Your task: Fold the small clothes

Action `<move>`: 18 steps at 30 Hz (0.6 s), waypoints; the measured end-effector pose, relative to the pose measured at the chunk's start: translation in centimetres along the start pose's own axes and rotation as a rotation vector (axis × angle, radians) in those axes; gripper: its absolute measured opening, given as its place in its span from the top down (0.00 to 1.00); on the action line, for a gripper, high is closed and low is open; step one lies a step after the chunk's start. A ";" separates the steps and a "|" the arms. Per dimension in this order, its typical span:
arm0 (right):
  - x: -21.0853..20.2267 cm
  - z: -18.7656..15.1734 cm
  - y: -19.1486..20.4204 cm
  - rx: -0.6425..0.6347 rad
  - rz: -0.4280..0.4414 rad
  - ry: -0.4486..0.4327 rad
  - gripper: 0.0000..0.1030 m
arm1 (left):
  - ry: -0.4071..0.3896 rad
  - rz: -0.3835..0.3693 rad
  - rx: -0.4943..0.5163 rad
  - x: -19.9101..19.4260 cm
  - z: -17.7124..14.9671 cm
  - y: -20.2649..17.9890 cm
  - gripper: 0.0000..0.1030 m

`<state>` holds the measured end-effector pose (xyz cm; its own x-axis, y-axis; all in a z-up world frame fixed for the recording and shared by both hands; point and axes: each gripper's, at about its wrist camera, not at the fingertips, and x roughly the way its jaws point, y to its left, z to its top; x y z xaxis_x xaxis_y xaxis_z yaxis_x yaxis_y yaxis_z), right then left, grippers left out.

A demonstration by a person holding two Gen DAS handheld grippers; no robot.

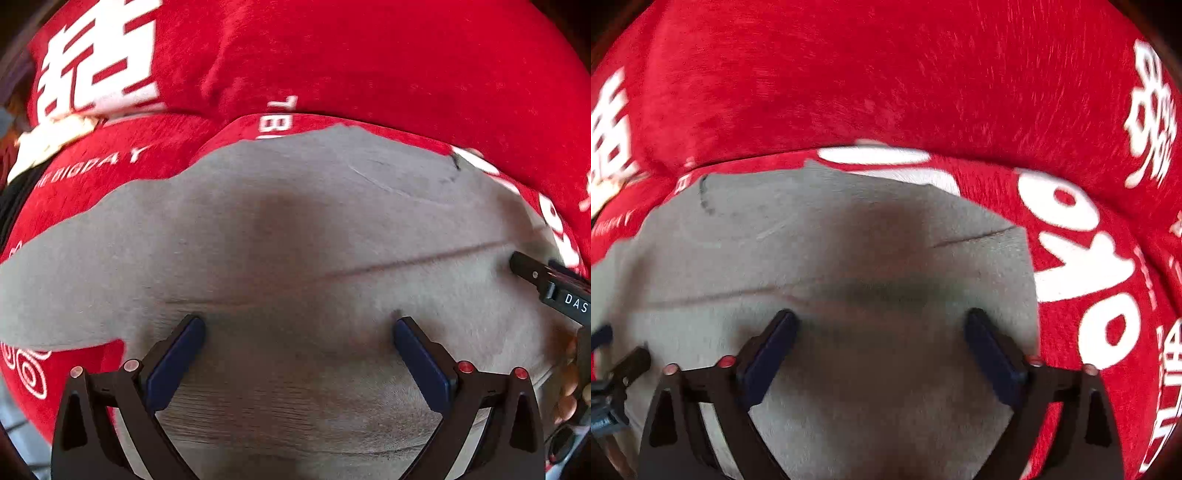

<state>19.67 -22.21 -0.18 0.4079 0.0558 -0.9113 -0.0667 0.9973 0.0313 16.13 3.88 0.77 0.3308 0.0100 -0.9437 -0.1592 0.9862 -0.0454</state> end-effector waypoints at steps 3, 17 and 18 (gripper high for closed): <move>-3.3 -1.4 1.1 -0.036 0.029 -0.072 0.08 | -0.048 -0.045 -0.058 -2.0 -0.8 0.9 0.00; -9.2 -19.2 2.7 -0.197 0.034 -0.119 0.07 | -0.069 0.005 0.102 -3.7 -11.0 0.6 0.00; -9.8 -20.4 2.4 -0.197 0.037 -0.127 0.07 | -0.088 -0.011 0.107 -4.0 -11.9 0.9 0.00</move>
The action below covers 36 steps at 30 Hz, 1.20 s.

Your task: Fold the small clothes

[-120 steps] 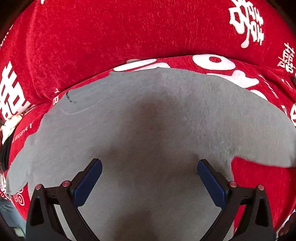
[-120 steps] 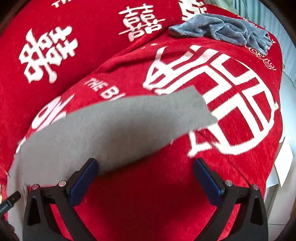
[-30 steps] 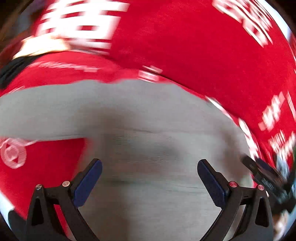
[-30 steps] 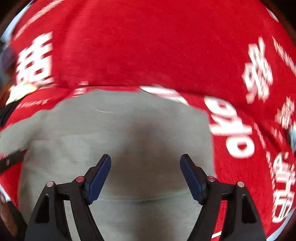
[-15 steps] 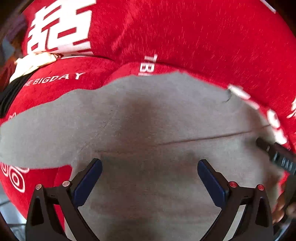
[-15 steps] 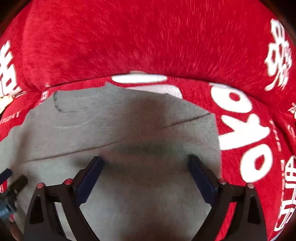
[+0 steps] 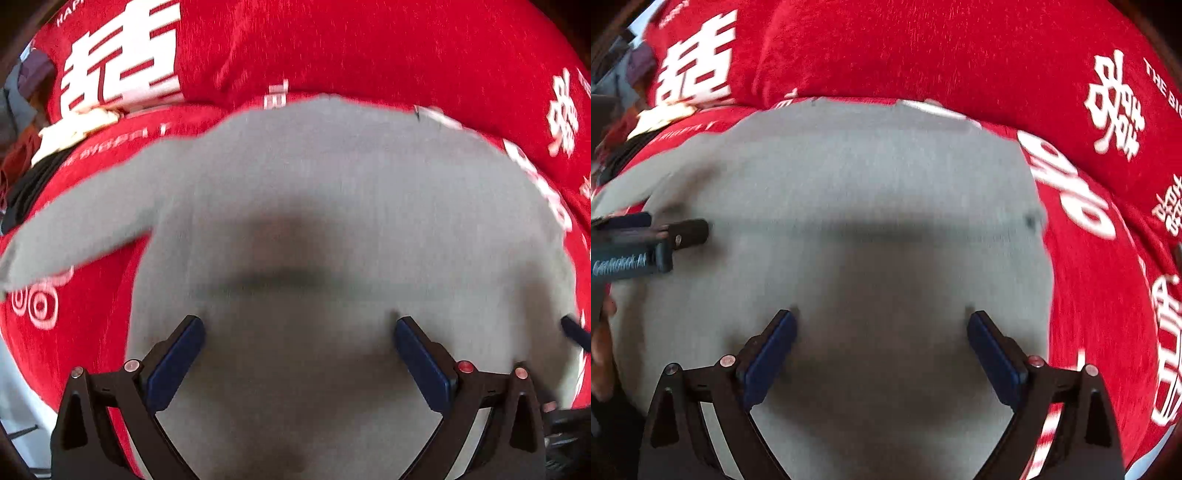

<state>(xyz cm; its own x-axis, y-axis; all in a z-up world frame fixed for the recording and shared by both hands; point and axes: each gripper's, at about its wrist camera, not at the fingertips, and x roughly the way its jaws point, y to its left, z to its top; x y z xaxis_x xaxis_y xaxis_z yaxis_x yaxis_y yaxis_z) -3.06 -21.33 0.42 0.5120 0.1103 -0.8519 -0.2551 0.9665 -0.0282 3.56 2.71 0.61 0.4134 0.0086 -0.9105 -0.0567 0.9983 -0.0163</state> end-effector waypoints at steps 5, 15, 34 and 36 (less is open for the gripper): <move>-3.5 -5.9 0.2 -0.060 -0.007 0.010 0.05 | -0.051 -0.036 0.010 -2.3 -5.1 1.7 0.00; -5.9 -4.8 5.4 -0.300 0.029 -0.041 0.00 | -0.087 -0.109 0.208 -6.4 -7.6 1.0 0.00; -5.9 -9.9 2.3 -0.494 0.015 0.066 0.00 | -0.025 -0.109 0.450 -6.6 -12.1 2.2 0.00; -6.6 -7.7 3.2 -0.463 0.030 0.009 0.00 | -0.061 -0.131 0.421 -7.0 -10.0 1.1 0.00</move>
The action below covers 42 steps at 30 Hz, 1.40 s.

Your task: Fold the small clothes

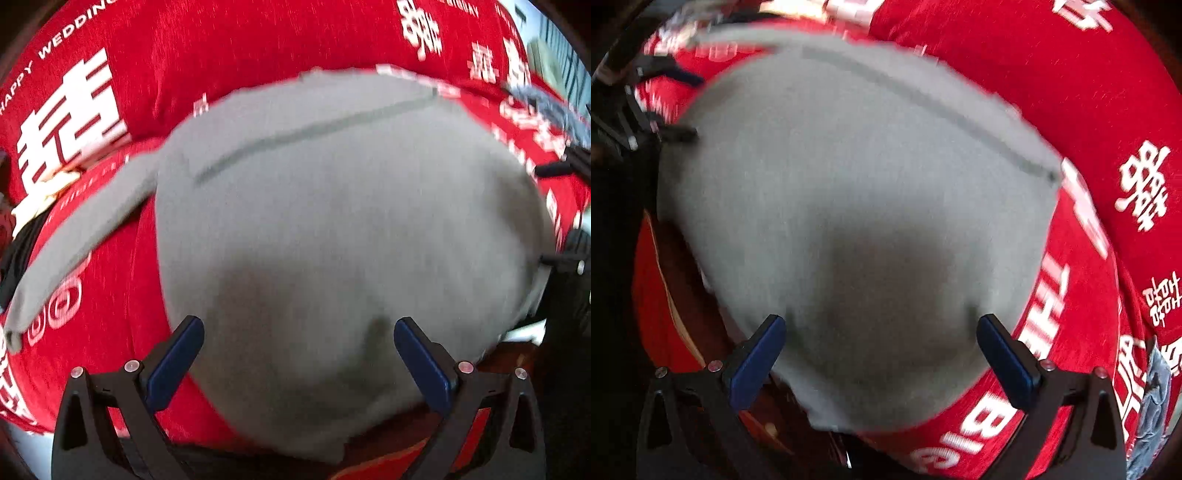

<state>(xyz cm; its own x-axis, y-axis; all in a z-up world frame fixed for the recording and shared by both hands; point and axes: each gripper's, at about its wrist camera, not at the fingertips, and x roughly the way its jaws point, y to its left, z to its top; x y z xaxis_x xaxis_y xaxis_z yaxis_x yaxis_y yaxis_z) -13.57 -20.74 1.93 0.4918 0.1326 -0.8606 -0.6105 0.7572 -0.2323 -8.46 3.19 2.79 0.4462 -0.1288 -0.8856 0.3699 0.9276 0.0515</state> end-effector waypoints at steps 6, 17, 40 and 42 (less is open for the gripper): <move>3.8 9.9 -3.7 0.165 -0.044 -0.066 0.00 | 0.020 0.008 -0.257 4.4 7.9 2.2 0.00; 12.5 15.1 -12.9 0.638 -0.082 0.041 0.00 | 0.082 0.064 -0.503 7.5 9.8 8.1 0.00; 6.7 20.4 -1.5 0.311 -0.086 -0.084 0.00 | -0.081 0.395 -1.301 0.4 -4.9 37.3 0.09; 6.1 21.1 -1.6 0.319 -0.075 -0.099 0.00 | -0.082 0.439 -1.275 0.2 -4.4 37.4 0.36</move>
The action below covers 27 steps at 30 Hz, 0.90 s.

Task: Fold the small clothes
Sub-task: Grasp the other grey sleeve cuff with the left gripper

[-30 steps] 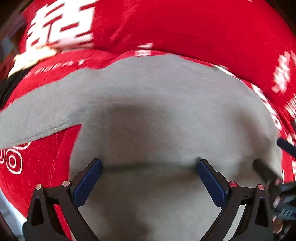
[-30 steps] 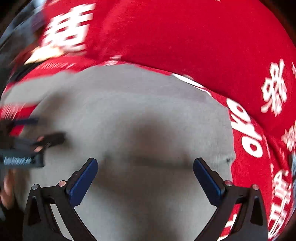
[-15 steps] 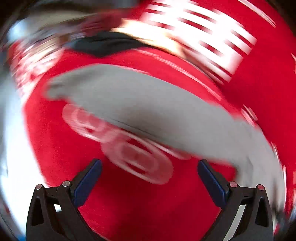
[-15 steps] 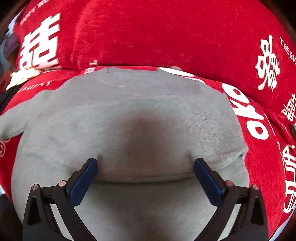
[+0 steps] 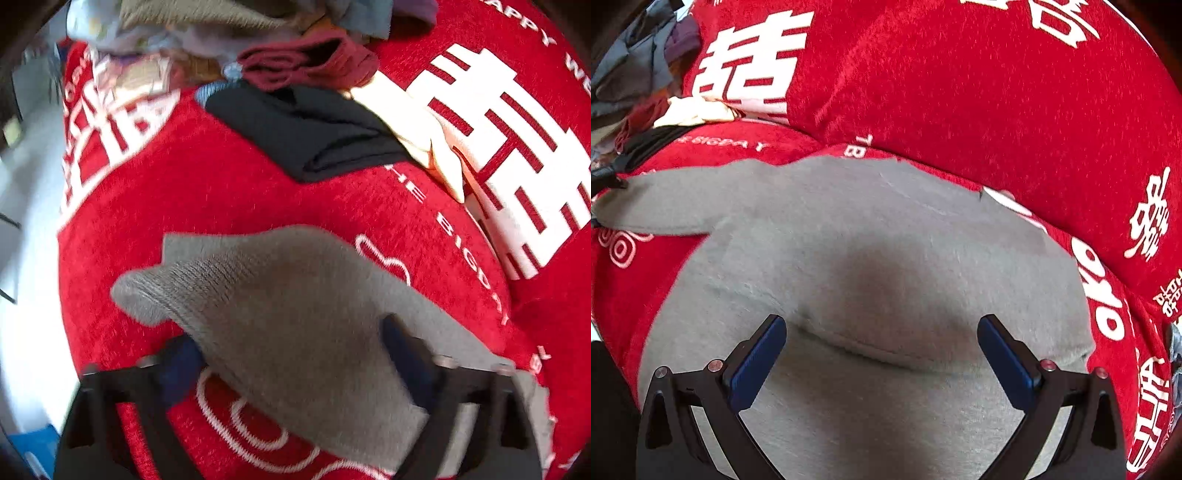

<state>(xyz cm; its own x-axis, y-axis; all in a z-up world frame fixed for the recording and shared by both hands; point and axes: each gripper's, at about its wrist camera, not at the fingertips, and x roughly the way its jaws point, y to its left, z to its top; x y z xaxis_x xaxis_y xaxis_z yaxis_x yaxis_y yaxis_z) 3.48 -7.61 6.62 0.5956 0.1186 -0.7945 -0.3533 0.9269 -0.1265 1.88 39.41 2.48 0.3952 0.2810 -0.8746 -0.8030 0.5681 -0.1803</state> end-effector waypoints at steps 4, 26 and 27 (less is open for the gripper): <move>0.1 2.7 0.2 0.015 0.021 -0.015 0.00 | 0.004 -0.053 -0.031 -0.7 0.9 1.6 0.91; 9.3 9.2 20.4 -0.185 0.256 0.134 0.02 | -0.058 -0.211 -0.042 -3.7 2.4 4.5 0.93; 8.2 9.0 19.7 -0.176 0.258 0.111 0.02 | -0.067 -0.203 -0.027 -4.1 2.3 4.1 0.93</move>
<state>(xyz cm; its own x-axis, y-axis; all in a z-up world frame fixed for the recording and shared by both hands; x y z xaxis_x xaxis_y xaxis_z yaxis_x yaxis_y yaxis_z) 7.87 14.84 2.99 0.3921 0.2929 -0.8721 -0.6069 0.7948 -0.0059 -2.03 42.42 6.37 0.5781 0.2144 -0.7873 -0.7152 0.5976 -0.3624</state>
